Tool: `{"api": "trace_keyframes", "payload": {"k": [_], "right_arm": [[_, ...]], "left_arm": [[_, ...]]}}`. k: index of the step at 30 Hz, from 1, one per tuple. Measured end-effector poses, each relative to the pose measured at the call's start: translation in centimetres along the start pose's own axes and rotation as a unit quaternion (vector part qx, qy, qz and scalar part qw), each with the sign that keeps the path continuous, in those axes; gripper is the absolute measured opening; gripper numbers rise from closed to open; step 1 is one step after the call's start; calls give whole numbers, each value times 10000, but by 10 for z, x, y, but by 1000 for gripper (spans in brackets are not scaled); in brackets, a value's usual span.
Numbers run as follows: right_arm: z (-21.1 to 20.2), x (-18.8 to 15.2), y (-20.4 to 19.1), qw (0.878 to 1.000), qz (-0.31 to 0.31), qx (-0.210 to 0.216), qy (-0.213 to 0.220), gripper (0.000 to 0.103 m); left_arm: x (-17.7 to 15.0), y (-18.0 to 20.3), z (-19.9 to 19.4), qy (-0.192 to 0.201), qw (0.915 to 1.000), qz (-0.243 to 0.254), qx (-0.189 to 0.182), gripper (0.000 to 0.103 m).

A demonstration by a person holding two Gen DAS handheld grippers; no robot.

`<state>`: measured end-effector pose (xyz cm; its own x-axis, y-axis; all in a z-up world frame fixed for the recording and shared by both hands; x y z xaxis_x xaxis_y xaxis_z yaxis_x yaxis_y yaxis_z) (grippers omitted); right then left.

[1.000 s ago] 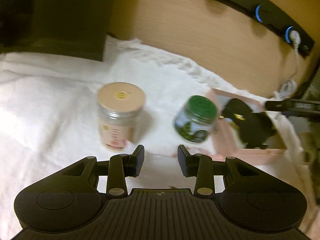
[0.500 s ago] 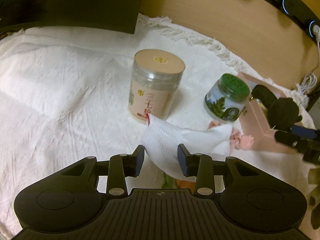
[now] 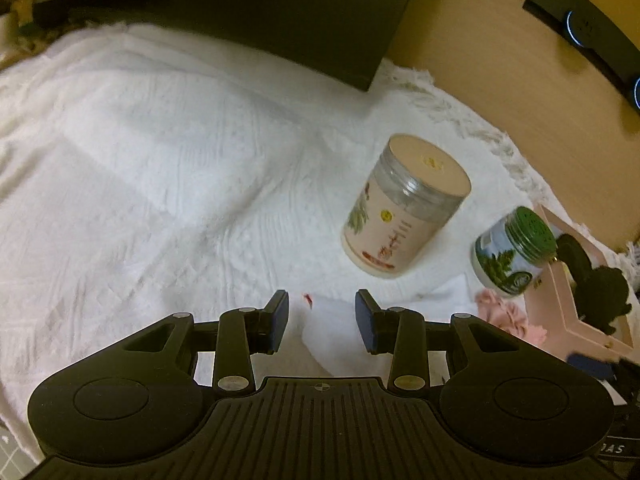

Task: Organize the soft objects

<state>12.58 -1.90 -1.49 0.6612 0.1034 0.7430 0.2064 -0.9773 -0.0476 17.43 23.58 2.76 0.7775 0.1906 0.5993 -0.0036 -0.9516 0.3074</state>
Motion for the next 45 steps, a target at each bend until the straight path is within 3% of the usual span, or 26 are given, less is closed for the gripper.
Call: {"api": "trace_keyframes", "payload": {"k": [3, 11, 16, 19, 20, 21, 23, 25, 35, 45], "right_arm": [[7, 9, -13, 9998, -128, 133, -37, 91], [28, 55, -73, 9947, -782, 647, 159, 91], [73, 74, -109, 9908, -1032, 848, -220, 91], [89, 72, -117, 9890, -1069, 862, -550, 75], [91, 71, -118, 9884, -1084, 855, -635, 60], [89, 69, -117, 9873, -1095, 899, -717, 52], [81, 67, -113, 9868, -1048, 958, -780, 31], [64, 66, -103, 9890, -969, 881, -689, 22], [-26, 61, -25, 9992, 85, 382, -22, 19], [-28, -20, 52, 9925, 799, -739, -565, 20]], "left_arm": [[-4, -2, 3, -218, 9995, -137, -162, 40], [-3, -27, -11, -82, 9996, -257, 9, 40], [1, -46, -22, 25, 9992, -380, 120, 40], [0, -52, -26, 22, 9991, -409, 103, 40], [-1, -53, -26, 20, 9991, -412, 98, 40], [-1, -53, -26, 9, 9991, -418, 96, 40], [-4, -54, -24, -37, 9990, -440, 78, 40], [-5, -49, -21, -89, 9991, -420, 13, 40], [-11, 7, -7, -278, 9981, 39, -540, 40], [-28, 59, 0, -669, 9918, 651, -877, 40]]}}
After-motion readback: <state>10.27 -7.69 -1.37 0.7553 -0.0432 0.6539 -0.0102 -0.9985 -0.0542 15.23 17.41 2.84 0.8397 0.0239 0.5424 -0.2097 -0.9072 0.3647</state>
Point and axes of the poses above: each gripper's, at about its wrist camera, not at the fingertips, and z roughly the way its jaws point, y to its right, x to its top, the point moved 4 cm from there along z, roughly the way its jaws point, and after that the axes turned 2 degrees about -y, right-handed, at the moved point
